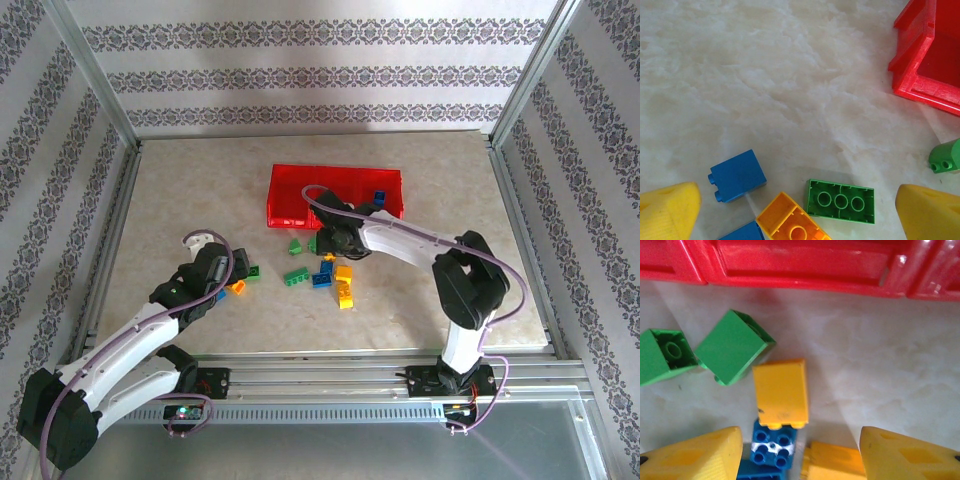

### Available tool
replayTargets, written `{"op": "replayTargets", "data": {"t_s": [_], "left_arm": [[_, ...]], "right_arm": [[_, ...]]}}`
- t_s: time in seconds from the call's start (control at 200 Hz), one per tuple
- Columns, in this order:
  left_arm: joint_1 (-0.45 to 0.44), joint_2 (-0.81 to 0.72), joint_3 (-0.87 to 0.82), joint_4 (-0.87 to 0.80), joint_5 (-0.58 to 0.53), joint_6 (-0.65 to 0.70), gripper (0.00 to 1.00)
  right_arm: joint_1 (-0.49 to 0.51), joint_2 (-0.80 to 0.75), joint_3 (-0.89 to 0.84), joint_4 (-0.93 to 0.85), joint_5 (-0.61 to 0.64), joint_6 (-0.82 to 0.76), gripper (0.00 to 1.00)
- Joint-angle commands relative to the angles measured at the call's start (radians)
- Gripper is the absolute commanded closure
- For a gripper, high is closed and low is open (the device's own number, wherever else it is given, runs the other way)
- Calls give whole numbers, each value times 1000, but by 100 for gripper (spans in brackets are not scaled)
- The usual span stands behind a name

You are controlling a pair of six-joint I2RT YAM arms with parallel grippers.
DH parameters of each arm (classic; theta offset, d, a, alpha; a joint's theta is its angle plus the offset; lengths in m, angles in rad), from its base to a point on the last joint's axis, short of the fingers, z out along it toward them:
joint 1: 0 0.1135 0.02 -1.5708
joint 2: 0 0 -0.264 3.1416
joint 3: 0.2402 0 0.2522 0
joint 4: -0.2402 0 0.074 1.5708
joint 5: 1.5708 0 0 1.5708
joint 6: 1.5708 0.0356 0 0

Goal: Sort the legos into containers by color
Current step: Pick up the lego from the center of the table.

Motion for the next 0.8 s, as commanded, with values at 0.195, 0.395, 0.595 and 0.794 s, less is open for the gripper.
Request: {"op": "replayTargets", "data": {"t_s": [0.195,0.395,0.595,0.794], "left_arm": [[3,-14,16,24,-12,14,0],[5,-10,13,30,-15,14,0],[6,-2,15,35,-10,15,0],[6,-4,11,34,-8,12,0]], "right_arm": [[-3,100,66,-5,-29,-34,42],[-10,133,66,1,-39,-43,46],[-18,153,73,13,-42,-49,52],[-29,168,84,18,-42,-64,60]]}}
